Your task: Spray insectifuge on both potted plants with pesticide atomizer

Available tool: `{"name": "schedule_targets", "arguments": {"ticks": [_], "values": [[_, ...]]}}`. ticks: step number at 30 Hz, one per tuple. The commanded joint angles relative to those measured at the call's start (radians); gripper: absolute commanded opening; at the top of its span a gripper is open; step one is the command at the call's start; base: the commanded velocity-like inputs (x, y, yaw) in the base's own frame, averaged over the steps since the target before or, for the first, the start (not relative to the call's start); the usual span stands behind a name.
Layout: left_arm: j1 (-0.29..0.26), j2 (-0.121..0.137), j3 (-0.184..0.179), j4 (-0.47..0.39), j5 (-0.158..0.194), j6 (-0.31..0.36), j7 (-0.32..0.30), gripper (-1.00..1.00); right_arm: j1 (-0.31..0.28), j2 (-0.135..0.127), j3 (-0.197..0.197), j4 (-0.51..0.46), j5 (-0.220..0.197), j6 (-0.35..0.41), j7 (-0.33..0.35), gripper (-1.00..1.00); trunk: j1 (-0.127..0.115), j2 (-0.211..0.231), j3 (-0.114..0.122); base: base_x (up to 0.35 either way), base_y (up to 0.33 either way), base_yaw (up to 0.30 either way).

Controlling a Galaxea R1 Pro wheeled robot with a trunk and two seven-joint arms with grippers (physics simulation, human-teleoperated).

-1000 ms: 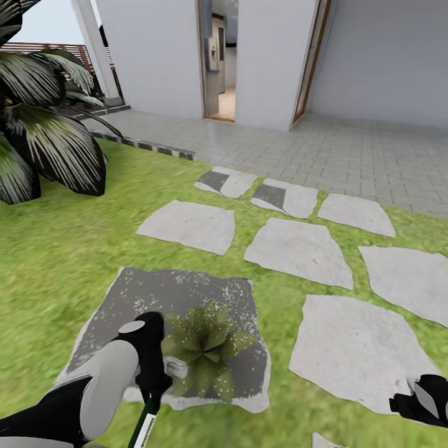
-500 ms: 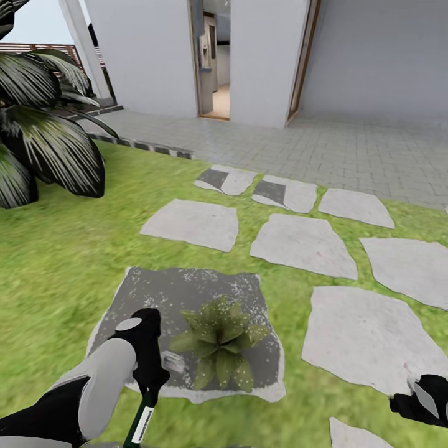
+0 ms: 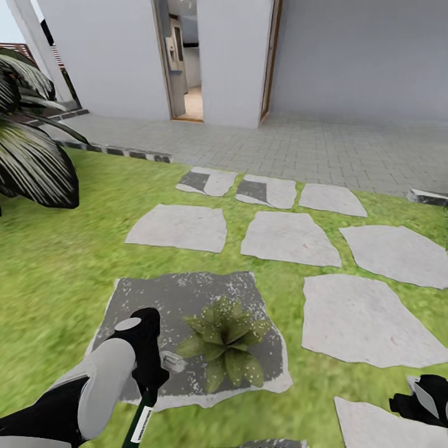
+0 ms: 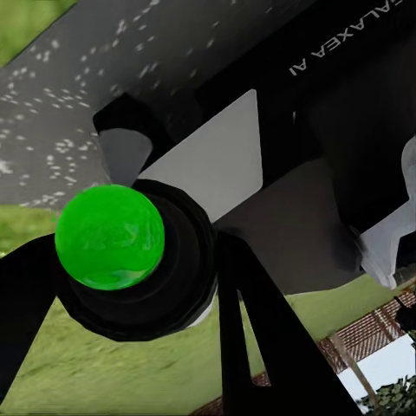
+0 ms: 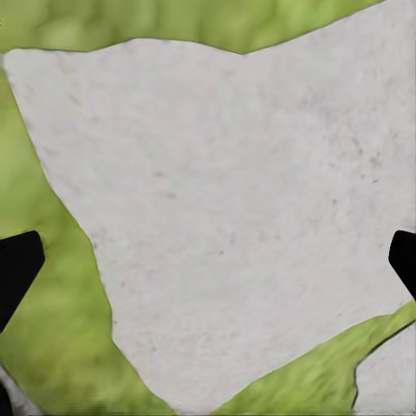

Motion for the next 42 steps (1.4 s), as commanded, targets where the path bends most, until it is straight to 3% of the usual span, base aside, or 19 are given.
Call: {"name": "schedule_targets", "arguments": {"ticks": [1,13,25,42], "values": [[0.0,-0.001,0.007,-0.001,-0.01,0.011,-0.008,-1.0,-0.002,0.0,0.005,0.002,-0.01,0.001,0.002,1.0,0.0,0.0,-0.001,0.0,0.265,-0.272],[0.0,-0.002,0.005,-0.014,-0.011,0.012,-0.011,-1.0,-0.002,-0.001,0.005,0.002,-0.01,0.001,0.002,1.0,0.0,0.0,-0.001,0.0,0.034,-0.265],[-0.009,0.017,0.004,-0.046,-0.014,0.011,-0.011,-1.0,-0.002,-0.001,0.005,0.002,-0.01,0.001,0.002,1.0,0.0,0.0,-0.001,0.0,0.003,-0.017],[-0.012,0.015,0.002,-0.061,-0.014,0.012,-0.011,-1.0,-0.002,0.0,0.005,0.002,-0.01,0.001,0.001,1.0,0.0,0.0,-0.001,0.0,0.137,0.0]]}}
